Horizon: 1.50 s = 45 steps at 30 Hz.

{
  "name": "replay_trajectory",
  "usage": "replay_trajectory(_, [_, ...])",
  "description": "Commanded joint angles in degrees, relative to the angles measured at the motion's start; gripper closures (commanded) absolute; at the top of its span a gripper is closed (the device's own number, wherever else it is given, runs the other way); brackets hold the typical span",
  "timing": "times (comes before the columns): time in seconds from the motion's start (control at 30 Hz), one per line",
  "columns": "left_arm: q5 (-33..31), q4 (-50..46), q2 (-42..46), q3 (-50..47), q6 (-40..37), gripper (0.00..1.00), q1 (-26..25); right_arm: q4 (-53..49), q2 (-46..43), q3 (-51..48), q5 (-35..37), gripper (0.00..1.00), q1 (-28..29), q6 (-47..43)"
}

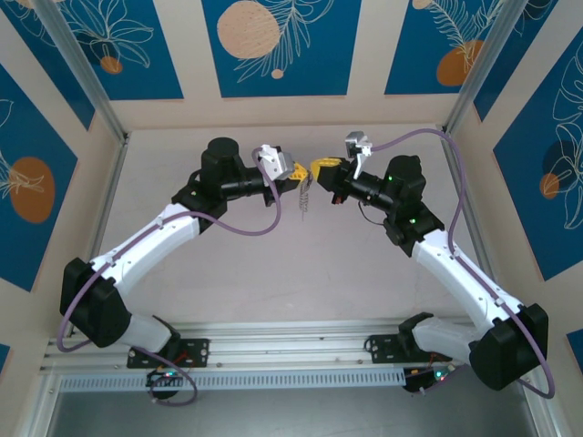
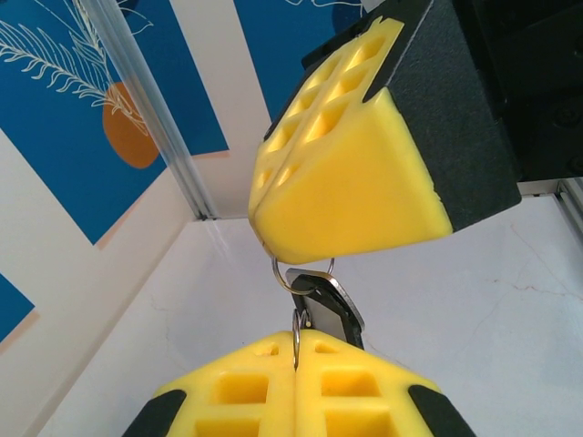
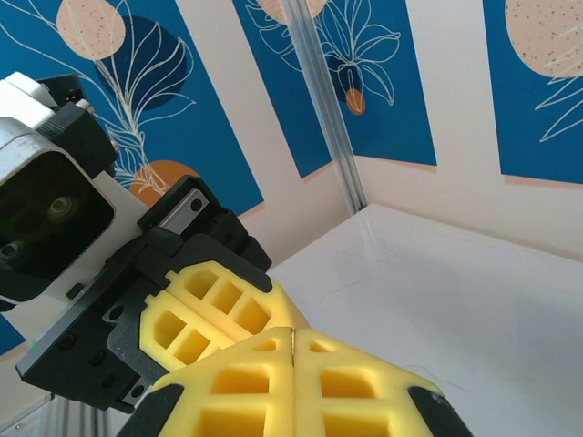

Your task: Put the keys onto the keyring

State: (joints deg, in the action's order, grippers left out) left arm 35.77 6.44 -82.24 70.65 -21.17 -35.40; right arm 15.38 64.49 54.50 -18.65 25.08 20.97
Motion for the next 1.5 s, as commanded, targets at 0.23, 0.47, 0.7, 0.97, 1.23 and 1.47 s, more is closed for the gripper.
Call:
replay_trajectory(0.23, [1.4,2.1,1.4,0.3,-0.4,1.00,-0.6,-0.8,0.8,-0.8,-1.4,1.00,0.7,0.2])
replay_trajectory(0.47, [1.8,2.3,1.6,0.2,-0.4,1.00,-0.6,-0.5,1.6,-0.9,-0.6,1.00,0.7,0.2])
replay_trajectory(0.7, [1.9,2.5,1.7,0.0,-0.3,1.00,-0.6,0.2,2.6,-0.2,0.3,1.00,0.4,0.6])
replay_trajectory(0.97, [2.0,2.6,1.7,-0.2,-0.3,1.00,-0.6,-0.4,3.1,-0.1,1.5,1.00,-0.6,0.6])
replay_trajectory(1.23, [2.0,2.6,1.7,-0.1,-0.3,1.00,-0.6,-0.4,2.9,-0.8,1.4,1.00,-1.0,0.9])
replay_trajectory(1.47, [1.9,2.8,1.7,-0.1,-0.1,1.00,-0.6,-0.2,3.3,-0.6,0.4,1.00,-1.0,1.1])
